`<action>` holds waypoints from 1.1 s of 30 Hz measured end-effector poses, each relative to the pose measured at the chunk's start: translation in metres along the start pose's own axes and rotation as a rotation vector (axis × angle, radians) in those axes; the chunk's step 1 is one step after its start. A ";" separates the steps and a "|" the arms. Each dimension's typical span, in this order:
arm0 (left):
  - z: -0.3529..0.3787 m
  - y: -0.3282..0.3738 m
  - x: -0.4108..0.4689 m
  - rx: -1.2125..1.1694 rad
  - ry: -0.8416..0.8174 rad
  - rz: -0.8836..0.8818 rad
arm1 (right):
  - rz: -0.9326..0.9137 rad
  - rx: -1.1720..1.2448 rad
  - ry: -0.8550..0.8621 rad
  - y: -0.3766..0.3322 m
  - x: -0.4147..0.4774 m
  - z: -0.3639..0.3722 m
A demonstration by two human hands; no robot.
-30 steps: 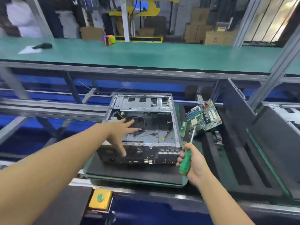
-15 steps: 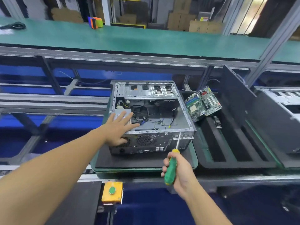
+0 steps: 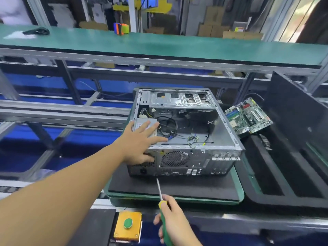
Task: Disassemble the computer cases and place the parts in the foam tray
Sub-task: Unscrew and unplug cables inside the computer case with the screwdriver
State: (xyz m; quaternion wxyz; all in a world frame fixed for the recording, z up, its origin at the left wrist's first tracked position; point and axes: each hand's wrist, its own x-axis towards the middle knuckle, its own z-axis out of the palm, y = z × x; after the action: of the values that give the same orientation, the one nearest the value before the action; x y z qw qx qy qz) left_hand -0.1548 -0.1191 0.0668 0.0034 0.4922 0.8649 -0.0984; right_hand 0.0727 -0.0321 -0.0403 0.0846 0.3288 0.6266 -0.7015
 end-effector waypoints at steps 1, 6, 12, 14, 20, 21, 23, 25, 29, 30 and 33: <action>0.001 0.000 0.000 -0.003 0.010 0.000 | -0.012 -0.030 -0.001 0.002 0.004 0.002; 0.002 -0.001 -0.001 -0.015 0.050 -0.007 | -0.011 -0.065 -0.006 0.001 0.014 0.008; 0.001 -0.001 0.000 -0.033 0.067 -0.012 | 0.009 -0.029 -0.002 0.000 0.021 0.005; 0.000 0.000 0.000 -0.038 0.069 -0.014 | 0.011 -0.020 0.001 0.003 0.020 0.003; -0.001 0.000 -0.001 -0.053 0.061 -0.015 | 0.002 0.035 -0.012 0.007 0.020 0.003; -0.002 0.000 -0.001 -0.052 0.060 -0.014 | 0.001 0.049 -0.015 0.006 0.020 0.003; -0.002 0.000 -0.001 -0.052 0.058 -0.018 | 0.008 0.106 -0.035 0.005 0.020 0.002; -0.003 0.000 -0.002 -0.053 0.055 -0.021 | 0.027 0.206 -0.064 0.005 0.019 0.003; -0.003 0.000 -0.001 -0.043 0.065 -0.024 | 0.074 0.376 -0.106 0.005 0.020 0.008; -0.003 0.000 -0.001 -0.044 0.067 -0.025 | 0.080 0.417 -0.118 0.006 0.020 0.010; -0.003 0.000 -0.002 -0.037 0.069 -0.026 | 0.102 0.535 -0.152 0.009 0.020 0.011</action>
State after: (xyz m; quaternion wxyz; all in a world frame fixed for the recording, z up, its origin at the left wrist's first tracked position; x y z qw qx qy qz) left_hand -0.1532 -0.1201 0.0699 -0.0186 0.4837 0.8726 -0.0656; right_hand 0.0583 -0.0383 -0.0585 0.0767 0.3168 0.3936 -0.8596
